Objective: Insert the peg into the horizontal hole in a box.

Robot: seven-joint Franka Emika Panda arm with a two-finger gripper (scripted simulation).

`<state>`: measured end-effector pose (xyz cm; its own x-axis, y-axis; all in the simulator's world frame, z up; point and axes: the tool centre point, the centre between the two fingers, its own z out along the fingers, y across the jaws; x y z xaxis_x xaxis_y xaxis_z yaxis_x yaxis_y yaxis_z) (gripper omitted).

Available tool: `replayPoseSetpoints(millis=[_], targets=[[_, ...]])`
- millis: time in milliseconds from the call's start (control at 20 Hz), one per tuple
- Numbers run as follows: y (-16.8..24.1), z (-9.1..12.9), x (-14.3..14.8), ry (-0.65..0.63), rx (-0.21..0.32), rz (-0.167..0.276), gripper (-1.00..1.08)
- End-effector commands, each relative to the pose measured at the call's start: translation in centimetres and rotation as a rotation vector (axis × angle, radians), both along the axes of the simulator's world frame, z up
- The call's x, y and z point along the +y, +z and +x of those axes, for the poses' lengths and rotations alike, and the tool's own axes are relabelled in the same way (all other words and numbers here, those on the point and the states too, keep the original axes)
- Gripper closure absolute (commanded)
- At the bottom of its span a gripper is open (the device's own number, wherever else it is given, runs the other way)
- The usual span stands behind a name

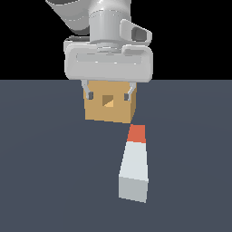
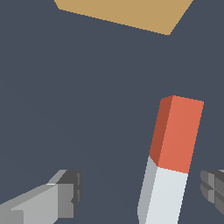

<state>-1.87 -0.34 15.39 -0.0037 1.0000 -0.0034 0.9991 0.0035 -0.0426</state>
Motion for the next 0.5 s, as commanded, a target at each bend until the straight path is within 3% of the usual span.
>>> replayPoseSetpoints(millis=[0,450], targets=[[0.0,0.0,0.0,0.000,0.000,0.000,-0.92],[-1.6,1.2,-1.7,-0.040,-0.008,-0.001,-0.92]])
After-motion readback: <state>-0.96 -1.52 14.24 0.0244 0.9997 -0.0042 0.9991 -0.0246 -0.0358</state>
